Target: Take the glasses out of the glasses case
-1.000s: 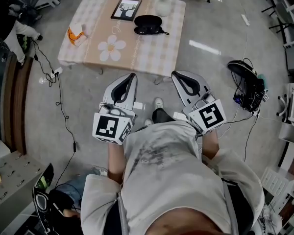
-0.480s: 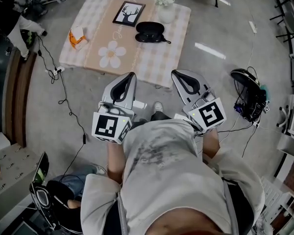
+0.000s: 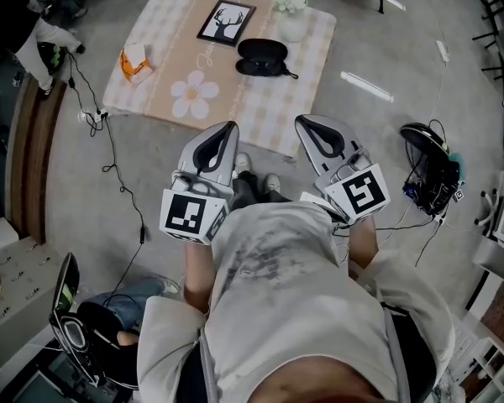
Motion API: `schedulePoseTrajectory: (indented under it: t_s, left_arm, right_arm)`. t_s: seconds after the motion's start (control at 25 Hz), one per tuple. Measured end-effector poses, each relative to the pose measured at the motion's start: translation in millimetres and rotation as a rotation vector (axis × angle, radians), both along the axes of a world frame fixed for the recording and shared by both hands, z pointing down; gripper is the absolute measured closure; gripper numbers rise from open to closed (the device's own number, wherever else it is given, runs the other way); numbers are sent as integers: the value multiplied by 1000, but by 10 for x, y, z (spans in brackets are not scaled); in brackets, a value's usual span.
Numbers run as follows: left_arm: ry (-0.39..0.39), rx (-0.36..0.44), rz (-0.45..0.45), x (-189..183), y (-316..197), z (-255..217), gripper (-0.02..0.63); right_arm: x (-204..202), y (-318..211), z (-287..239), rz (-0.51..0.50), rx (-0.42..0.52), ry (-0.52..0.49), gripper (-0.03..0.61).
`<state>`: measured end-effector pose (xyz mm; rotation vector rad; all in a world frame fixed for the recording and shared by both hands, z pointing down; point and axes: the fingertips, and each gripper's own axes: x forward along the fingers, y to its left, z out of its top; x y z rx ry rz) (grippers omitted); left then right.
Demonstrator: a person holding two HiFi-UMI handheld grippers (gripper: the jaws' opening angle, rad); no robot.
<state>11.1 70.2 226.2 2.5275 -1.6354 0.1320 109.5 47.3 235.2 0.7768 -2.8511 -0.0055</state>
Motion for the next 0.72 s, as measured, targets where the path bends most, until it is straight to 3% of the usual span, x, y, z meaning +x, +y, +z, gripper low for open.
schedulePoseTrajectory:
  t_s: [0.72]
  left_arm:
    - [24, -5, 129, -421, -729, 150, 606]
  right_arm:
    - [-523, -650, 98, 86, -17, 56, 560]
